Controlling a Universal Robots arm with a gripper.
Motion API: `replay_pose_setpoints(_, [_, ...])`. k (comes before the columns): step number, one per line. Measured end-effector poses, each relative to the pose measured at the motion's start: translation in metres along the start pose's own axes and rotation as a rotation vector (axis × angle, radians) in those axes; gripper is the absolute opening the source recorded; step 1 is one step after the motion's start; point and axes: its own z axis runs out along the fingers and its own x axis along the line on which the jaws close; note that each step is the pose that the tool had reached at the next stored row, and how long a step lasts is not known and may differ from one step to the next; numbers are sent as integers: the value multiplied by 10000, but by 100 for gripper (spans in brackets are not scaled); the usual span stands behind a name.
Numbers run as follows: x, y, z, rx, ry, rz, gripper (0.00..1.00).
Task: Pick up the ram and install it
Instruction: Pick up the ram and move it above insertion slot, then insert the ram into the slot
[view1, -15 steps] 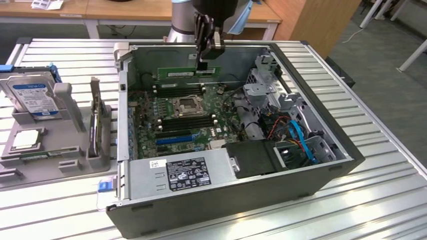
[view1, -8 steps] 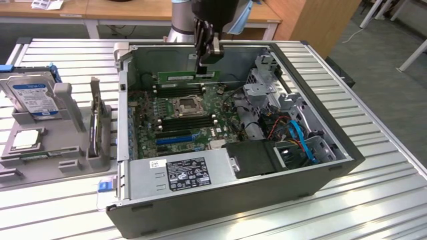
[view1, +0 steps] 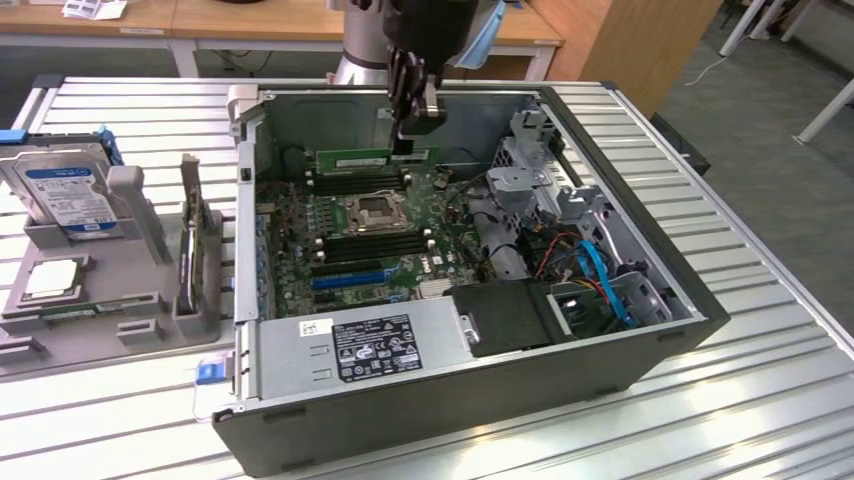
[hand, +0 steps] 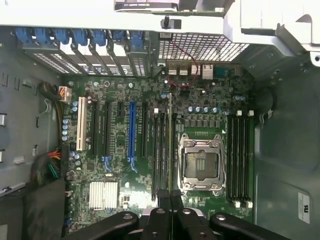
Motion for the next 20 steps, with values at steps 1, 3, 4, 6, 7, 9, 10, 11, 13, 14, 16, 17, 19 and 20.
replay_pose_setpoints(1, [0,-1,11,1,-1,0,11])
replay_pose_setpoints(3, [2,-2,32,3,-1,1,11])
replay_pose_setpoints(4, [2,-2,41,3,-1,2,11])
replay_pose_setpoints(6, [3,-3,57,3,0,1,11])
replay_pose_setpoints(7, [3,-3,64,3,0,1,11])
replay_pose_setpoints(9, [3,-4,71,3,2,1,11])
replay_pose_setpoints(10, [3,-4,71,2,2,1,11])
replay_pose_setpoints(11, [4,-4,72,3,0,1,11])
replay_pose_setpoints(13, [4,-4,72,3,0,1,11])
replay_pose_setpoints(14, [4,-4,73,3,0,1,11])
replay_pose_setpoints(16, [3,-5,79,5,-2,0,11])
replay_pose_setpoints(17, [4,-5,82,8,-2,0,11])
replay_pose_setpoints(19, [4,-6,94,16,-1,-2,11])
replay_pose_setpoints(20, [4,-7,102,21,-1,-1,11])
